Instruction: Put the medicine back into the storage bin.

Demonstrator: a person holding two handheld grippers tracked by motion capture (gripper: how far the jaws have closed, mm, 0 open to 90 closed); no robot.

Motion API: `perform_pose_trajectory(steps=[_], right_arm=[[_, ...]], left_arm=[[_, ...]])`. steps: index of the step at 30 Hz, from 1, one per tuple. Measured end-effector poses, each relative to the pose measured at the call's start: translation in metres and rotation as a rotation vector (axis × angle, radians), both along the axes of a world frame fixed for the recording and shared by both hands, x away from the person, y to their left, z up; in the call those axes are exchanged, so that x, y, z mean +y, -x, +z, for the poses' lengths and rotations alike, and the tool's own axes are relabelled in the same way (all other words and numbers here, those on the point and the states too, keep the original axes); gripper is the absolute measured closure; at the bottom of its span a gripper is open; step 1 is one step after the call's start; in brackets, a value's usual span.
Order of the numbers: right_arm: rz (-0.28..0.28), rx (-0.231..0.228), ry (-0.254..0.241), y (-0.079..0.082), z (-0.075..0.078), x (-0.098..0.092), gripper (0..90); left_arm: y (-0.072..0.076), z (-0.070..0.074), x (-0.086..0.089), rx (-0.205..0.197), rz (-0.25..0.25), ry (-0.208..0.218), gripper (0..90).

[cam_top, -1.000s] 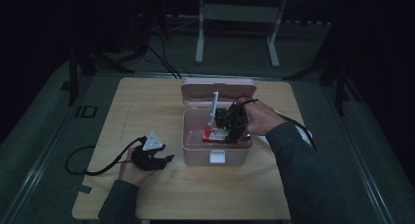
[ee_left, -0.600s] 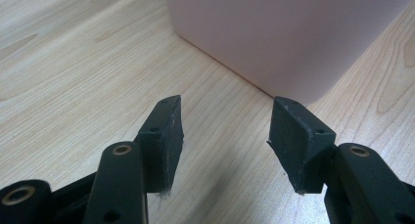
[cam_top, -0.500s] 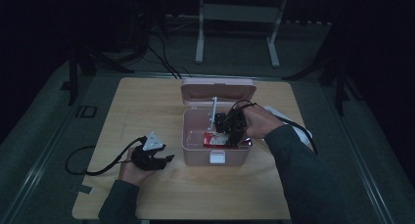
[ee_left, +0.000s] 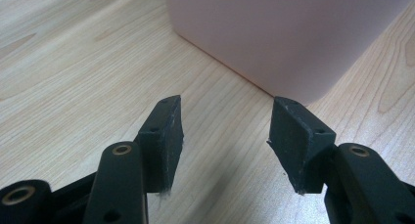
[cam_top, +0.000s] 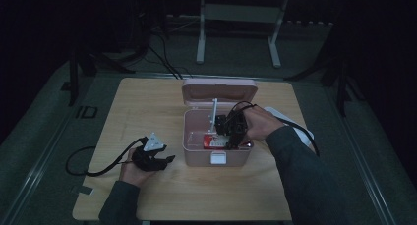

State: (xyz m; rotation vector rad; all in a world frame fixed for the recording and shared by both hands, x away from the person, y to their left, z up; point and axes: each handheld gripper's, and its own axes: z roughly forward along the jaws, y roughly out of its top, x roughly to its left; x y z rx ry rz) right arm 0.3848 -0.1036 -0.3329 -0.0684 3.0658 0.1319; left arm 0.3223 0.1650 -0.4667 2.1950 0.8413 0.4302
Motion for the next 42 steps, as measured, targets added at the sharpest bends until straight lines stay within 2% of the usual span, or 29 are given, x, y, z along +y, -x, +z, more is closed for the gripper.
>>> perform_pose_trajectory(steps=[7,36,42], right_arm=[[0.017,0.007,0.007,0.001,-0.0016,0.0015,51.3],[0.009,0.039,0.014,-0.0019,-0.0025,0.0031,50.3],[-0.017,0.062,0.015,-0.0054,-0.0025,0.0017,49.7]], left_arm=[[0.0001,0.0001,0.0001,0.0,0.0,-0.001,45.8],[-0.0001,0.0,0.0,-0.001,0.001,-0.002,45.7],[0.0001,0.0007,0.0007,-0.003,0.0,-0.002,45.8]])
